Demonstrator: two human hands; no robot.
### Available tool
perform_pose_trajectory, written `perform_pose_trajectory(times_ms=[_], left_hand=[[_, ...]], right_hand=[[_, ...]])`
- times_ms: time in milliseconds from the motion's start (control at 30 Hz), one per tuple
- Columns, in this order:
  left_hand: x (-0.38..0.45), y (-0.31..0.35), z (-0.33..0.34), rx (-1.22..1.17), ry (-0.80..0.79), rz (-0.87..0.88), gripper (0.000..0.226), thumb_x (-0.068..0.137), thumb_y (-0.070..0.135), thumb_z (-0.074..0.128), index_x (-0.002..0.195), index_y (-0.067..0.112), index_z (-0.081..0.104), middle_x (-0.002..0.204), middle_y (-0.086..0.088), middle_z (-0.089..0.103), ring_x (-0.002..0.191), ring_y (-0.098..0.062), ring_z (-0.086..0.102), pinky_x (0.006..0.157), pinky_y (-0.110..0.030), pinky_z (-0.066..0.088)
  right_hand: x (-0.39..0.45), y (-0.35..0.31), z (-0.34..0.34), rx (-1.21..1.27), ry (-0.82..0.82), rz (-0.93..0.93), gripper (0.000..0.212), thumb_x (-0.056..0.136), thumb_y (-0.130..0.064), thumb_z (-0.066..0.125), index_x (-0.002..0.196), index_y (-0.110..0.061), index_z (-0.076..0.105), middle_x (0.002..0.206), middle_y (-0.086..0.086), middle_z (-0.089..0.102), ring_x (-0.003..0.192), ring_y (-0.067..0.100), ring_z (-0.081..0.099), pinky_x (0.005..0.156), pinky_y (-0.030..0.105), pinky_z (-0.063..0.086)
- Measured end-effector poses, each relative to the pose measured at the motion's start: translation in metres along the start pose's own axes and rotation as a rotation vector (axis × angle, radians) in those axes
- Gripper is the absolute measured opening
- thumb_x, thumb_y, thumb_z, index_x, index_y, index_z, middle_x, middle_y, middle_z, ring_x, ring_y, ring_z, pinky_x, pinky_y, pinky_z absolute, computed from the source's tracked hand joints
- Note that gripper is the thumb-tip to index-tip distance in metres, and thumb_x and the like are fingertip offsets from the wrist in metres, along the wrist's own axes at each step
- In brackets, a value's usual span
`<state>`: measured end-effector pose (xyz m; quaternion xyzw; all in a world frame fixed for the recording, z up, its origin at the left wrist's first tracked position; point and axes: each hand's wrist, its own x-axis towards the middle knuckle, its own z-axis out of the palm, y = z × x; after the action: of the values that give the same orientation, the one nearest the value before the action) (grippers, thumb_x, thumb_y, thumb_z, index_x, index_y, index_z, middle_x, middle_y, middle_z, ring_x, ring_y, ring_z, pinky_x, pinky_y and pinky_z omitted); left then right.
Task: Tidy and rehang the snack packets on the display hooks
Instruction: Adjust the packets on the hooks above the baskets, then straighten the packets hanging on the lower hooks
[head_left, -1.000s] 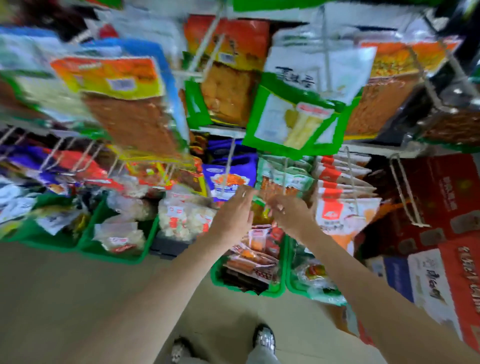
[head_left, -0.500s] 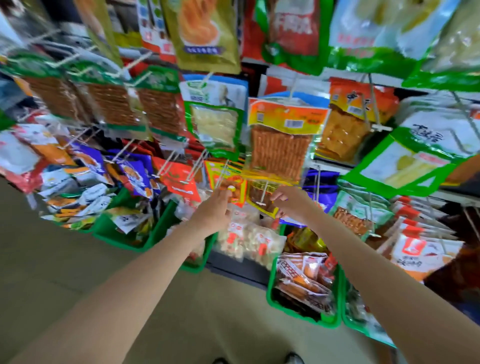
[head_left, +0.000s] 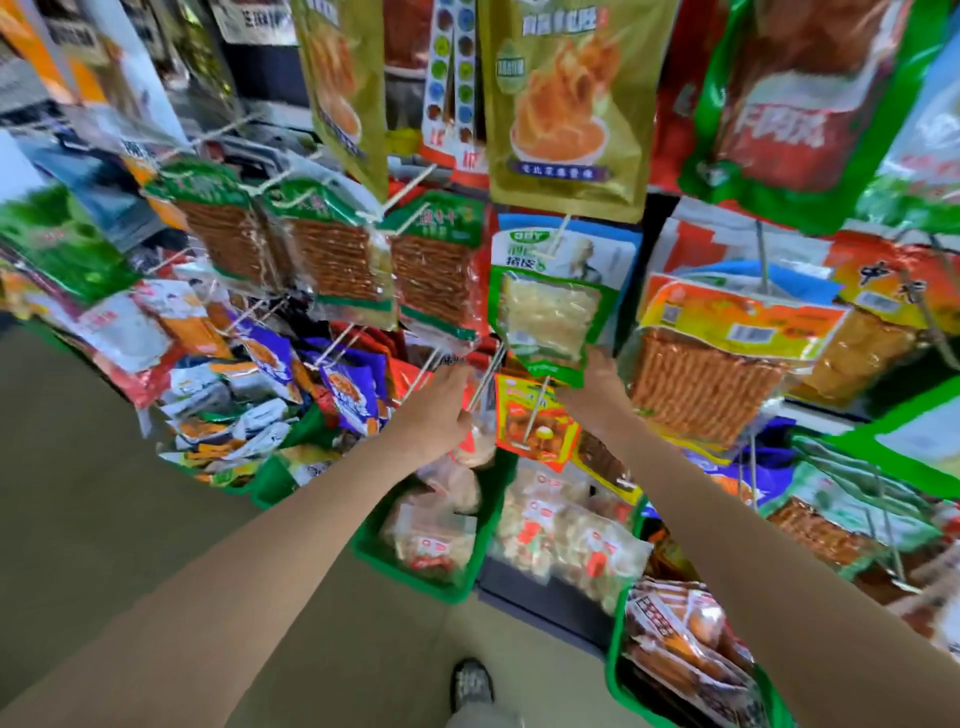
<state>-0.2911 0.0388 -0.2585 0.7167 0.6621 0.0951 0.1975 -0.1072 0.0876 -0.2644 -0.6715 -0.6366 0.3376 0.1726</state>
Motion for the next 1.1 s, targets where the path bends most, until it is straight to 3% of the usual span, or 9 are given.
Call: perform_pose_trajectory(times_ms=[100, 233, 300, 433, 667, 833, 933, 1000, 1100], left_hand=[[0.025, -0.008, -0.019, -0.027, 0.003, 0.028, 0.053, 0.088, 0.006, 0.047, 0.138, 0.013, 0.029, 0.137, -0.012, 0.038, 0.119, -0.029, 0.048, 0.091, -0.039, 0.042], [0.057, -0.016, -0.040, -0.105, 0.092, 0.069, 0.052, 0.088, 0.008, 0.050, 0.137, 0.012, 0.030, 0.135, -0.009, 0.039, 0.110, -0.028, 0.054, 0.089, -0.034, 0.043], [0.072, -0.013, -0.051, -0.157, 0.202, 0.114, 0.051, 0.088, 0.009, 0.052, 0.135, 0.010, 0.033, 0.133, -0.009, 0.040, 0.102, -0.025, 0.056, 0.082, -0.028, 0.040], [0.092, 0.001, -0.068, -0.268, 0.374, 0.222, 0.044, 0.087, 0.012, 0.055, 0.128, 0.008, 0.039, 0.124, -0.008, 0.045, 0.080, -0.017, 0.057, 0.073, -0.029, 0.046], [0.075, 0.021, -0.077, -0.242, 0.347, 0.354, 0.049, 0.088, 0.010, 0.053, 0.133, 0.014, 0.035, 0.129, -0.006, 0.041, 0.077, -0.020, 0.058, 0.070, -0.038, 0.050], [0.061, 0.038, -0.110, -0.190, 0.312, 0.622, 0.028, 0.089, 0.016, 0.056, 0.116, 0.016, 0.061, 0.119, -0.003, 0.053, 0.074, -0.015, 0.061, 0.070, -0.026, 0.046], [0.057, 0.057, -0.134, -0.254, 0.061, 0.549, 0.019, 0.088, 0.019, 0.060, 0.104, 0.014, 0.067, 0.107, 0.000, 0.063, 0.085, -0.014, 0.064, 0.063, -0.007, 0.042], [0.053, 0.074, -0.151, -0.297, -0.182, 0.471, 0.015, 0.087, 0.024, 0.061, 0.101, 0.020, 0.065, 0.106, 0.005, 0.064, 0.068, -0.003, 0.066, 0.053, -0.008, 0.042], [0.045, 0.108, -0.176, -0.367, -0.249, 0.466, 0.016, 0.087, 0.023, 0.060, 0.102, 0.015, 0.061, 0.096, 0.014, 0.062, 0.053, 0.001, 0.064, 0.043, -0.012, 0.040]], right_hand=[[0.025, -0.015, -0.005, 0.287, 0.169, 0.148, 0.076, 0.087, -0.016, 0.055, 0.148, -0.016, 0.008, 0.135, 0.017, 0.047, 0.115, 0.038, 0.053, 0.094, 0.045, 0.046], [0.047, -0.030, -0.003, 0.533, 0.287, 0.220, 0.071, 0.086, -0.016, 0.056, 0.145, -0.020, 0.017, 0.137, 0.013, 0.046, 0.113, 0.035, 0.056, 0.094, 0.046, 0.047], [0.052, -0.036, -0.006, 0.744, 0.359, 0.222, 0.049, 0.085, -0.016, 0.061, 0.128, -0.015, 0.040, 0.111, 0.013, 0.061, 0.083, 0.026, 0.066, 0.074, 0.039, 0.056], [0.047, -0.044, -0.005, 0.799, 0.343, 0.223, 0.014, 0.084, -0.023, 0.066, 0.086, -0.010, 0.058, 0.064, 0.004, 0.057, 0.034, 0.007, 0.051, 0.041, 0.021, 0.040], [0.006, -0.064, -0.012, 0.539, 0.236, 0.037, 0.028, 0.086, -0.016, 0.062, 0.058, -0.014, 0.058, 0.056, 0.008, 0.057, 0.035, 0.014, 0.052, 0.044, 0.028, 0.044], [-0.046, -0.079, -0.056, 0.285, 0.005, -0.091, 0.015, 0.084, -0.015, 0.065, 0.077, -0.002, 0.067, 0.079, 0.014, 0.066, 0.066, 0.022, 0.060, 0.062, 0.034, 0.048], [-0.072, -0.089, -0.088, 0.286, -0.128, -0.171, 0.017, 0.086, -0.006, 0.059, 0.071, -0.011, 0.063, 0.068, 0.002, 0.063, 0.064, 0.011, 0.058, 0.066, 0.030, 0.047], [-0.083, -0.095, -0.107, 0.323, -0.141, -0.220, 0.016, 0.088, -0.005, 0.056, 0.074, -0.011, 0.063, 0.064, -0.002, 0.065, 0.062, 0.012, 0.059, 0.065, 0.030, 0.050], [-0.097, -0.099, -0.150, 0.364, -0.075, -0.287, 0.010, 0.089, -0.006, 0.056, 0.082, -0.009, 0.063, 0.055, -0.009, 0.066, 0.056, 0.008, 0.059, 0.051, 0.019, 0.050]])
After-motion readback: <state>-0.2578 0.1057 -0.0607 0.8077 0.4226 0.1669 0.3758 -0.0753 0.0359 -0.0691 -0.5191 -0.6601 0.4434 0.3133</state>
